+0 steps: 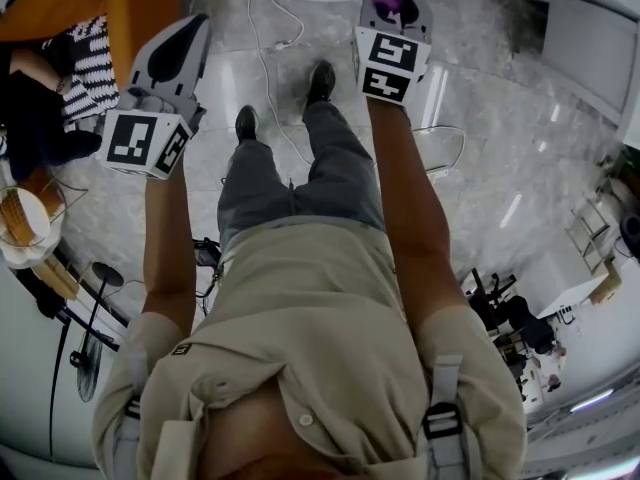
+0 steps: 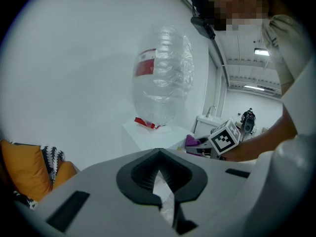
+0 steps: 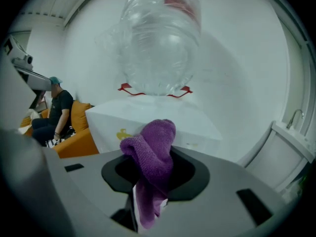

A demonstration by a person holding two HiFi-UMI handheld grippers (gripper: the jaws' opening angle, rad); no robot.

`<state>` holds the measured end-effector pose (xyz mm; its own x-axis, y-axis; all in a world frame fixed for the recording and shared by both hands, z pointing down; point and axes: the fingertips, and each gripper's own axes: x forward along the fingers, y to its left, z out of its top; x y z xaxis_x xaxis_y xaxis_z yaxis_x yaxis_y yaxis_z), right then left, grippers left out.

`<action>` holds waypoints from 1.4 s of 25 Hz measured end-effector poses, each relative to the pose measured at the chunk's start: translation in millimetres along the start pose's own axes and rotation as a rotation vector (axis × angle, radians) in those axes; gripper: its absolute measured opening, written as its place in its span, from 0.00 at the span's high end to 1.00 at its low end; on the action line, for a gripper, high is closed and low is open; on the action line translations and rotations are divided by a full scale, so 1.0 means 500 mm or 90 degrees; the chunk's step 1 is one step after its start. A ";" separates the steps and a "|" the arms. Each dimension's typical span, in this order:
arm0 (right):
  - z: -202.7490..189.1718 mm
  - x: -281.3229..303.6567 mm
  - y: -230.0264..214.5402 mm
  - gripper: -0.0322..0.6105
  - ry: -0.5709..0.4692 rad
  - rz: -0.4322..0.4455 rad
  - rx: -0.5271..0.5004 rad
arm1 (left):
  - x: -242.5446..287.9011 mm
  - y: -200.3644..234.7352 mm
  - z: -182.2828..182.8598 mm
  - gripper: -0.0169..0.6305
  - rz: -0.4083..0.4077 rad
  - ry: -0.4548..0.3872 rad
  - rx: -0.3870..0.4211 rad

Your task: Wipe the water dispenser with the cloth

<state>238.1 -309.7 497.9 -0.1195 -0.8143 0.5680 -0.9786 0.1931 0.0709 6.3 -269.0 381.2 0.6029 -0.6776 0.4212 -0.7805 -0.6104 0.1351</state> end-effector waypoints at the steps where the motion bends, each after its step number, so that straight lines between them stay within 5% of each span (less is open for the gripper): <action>1: 0.004 0.004 0.030 0.74 -0.002 0.016 -0.001 | -0.006 0.004 -0.005 0.95 0.004 0.000 -0.003; 8: 0.035 0.037 0.282 0.74 -0.009 0.172 -0.067 | -0.046 0.034 -0.039 0.95 0.031 -0.007 -0.020; 13: 0.038 0.044 0.315 0.74 -0.007 0.198 -0.066 | -0.069 0.049 -0.055 0.95 0.045 -0.005 -0.030; 18: 0.016 0.036 0.220 0.74 0.005 0.157 -0.060 | -0.069 0.052 -0.061 0.95 0.041 -0.013 -0.027; 27: -0.030 0.012 -0.093 0.74 0.028 -0.043 0.020 | -0.031 0.022 -0.043 0.95 0.014 -0.001 -0.016; 35: -0.023 0.012 -0.077 0.74 0.022 -0.056 0.047 | -0.017 0.008 -0.045 0.95 0.003 -0.002 -0.018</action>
<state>276.9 -315.8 508.0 -0.0287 -0.8067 0.5903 -0.9948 0.0806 0.0617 -5.6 -256.5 398.6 0.5993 -0.6819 0.4193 -0.7878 -0.5954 0.1576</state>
